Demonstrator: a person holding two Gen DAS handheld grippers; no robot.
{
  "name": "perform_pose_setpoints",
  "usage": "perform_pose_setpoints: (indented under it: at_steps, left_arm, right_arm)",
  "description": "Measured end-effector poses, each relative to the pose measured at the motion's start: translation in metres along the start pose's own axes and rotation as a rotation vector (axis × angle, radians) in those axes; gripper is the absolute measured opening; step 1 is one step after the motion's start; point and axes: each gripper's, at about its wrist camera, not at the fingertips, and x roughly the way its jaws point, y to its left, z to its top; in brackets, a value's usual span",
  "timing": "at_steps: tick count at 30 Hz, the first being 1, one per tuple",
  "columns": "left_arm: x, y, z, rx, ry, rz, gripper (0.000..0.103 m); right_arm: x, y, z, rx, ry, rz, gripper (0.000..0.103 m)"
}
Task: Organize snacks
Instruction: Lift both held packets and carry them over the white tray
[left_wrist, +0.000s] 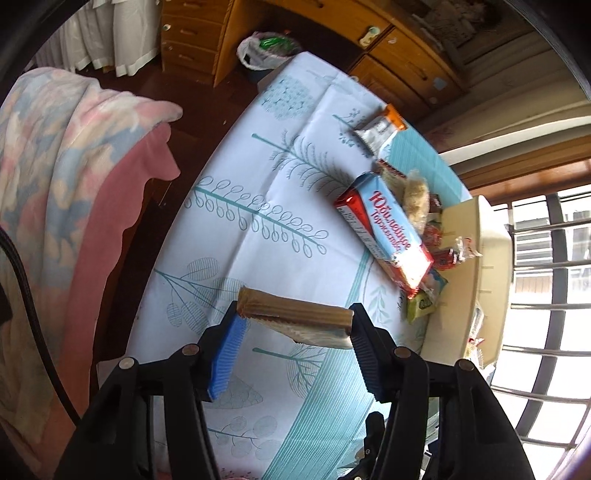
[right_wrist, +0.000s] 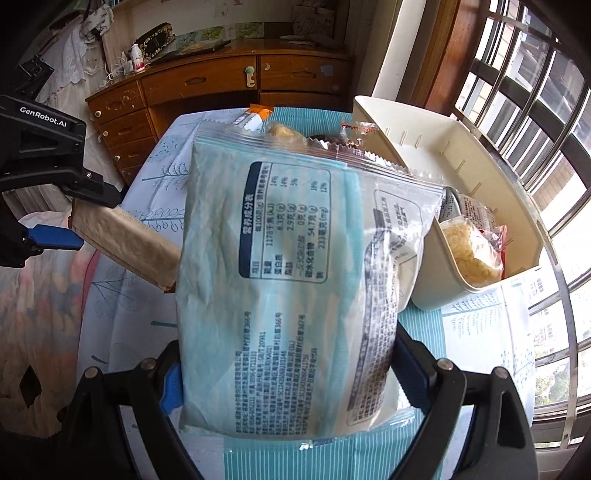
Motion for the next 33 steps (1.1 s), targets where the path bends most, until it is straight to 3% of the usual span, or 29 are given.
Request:
perform_pose_setpoints:
  at_steps: [4,15,23,33]
  left_arm:
    - [-0.02,0.0,-0.006,0.031,-0.059,-0.095,0.055]
    - [-0.067,-0.026,-0.02,0.177,-0.186,-0.234,0.055]
    - [-0.093,-0.075,-0.031,0.274,-0.287,-0.281,0.055]
    - [-0.099,-0.145,-0.05,0.295,-0.353,-0.312,0.055]
  right_arm:
    - [-0.019,0.001,-0.005,0.011,-0.036,-0.023,0.091]
    - [-0.057,-0.006,-0.007,0.0,-0.14,-0.074,0.091]
    - [-0.071,-0.026,0.0,-0.047,-0.22,-0.1,0.091]
    - [-0.076,-0.077,0.012,-0.131,-0.272,-0.1,0.091]
